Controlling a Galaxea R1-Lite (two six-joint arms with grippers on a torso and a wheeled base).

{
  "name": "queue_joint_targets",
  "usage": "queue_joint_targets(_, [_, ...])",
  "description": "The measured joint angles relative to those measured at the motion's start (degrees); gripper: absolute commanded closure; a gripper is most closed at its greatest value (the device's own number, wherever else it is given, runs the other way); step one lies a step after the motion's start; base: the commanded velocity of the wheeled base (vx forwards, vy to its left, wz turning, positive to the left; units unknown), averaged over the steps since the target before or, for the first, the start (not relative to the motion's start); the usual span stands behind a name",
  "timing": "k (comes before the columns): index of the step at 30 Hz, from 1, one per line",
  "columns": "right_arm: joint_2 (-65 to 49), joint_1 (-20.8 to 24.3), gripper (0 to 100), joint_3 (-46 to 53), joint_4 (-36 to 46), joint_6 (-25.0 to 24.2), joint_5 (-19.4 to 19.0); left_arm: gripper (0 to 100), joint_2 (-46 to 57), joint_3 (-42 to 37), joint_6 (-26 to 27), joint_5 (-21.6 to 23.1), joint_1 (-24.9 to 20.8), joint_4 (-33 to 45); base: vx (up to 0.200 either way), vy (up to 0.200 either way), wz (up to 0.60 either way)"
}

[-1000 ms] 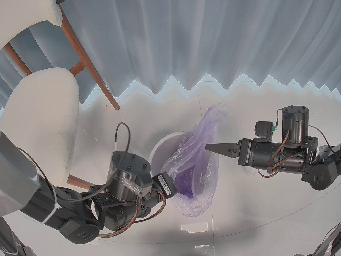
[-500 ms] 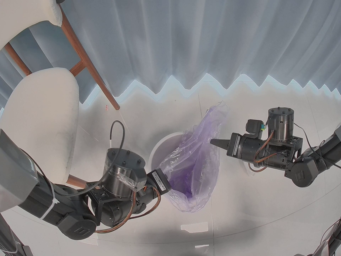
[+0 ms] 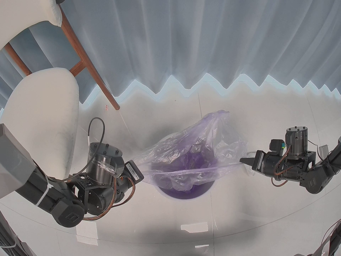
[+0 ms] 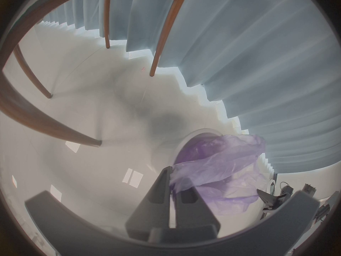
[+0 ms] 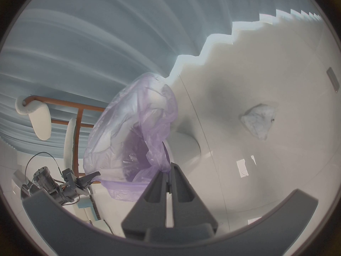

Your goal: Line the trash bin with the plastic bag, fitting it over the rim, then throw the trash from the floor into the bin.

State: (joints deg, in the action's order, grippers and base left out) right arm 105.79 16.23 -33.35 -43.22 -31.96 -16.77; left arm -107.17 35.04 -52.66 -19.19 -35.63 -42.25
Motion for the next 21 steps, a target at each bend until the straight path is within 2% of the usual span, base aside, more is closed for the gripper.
queue_joint_targets(9, [1.21,-0.83,100,-0.62,-0.17,-0.09,0.05,100,-3.15,0.22,-0.16,-0.46,0.50,-0.22,0.000,0.000,0.00])
queue_joint_targets(17, [7.05,-1.10,100,-12.87,0.16,-0.77,1.67,100,-7.72,9.14,0.17,-0.44,4.63,1.63,0.000,0.000,0.00])
queue_joint_targets(21, [8.95,-0.96,100,-15.20,0.41,-0.82,2.24,100,-9.20,10.52,0.61,-0.27,5.27,3.85,0.000,0.000,0.00])
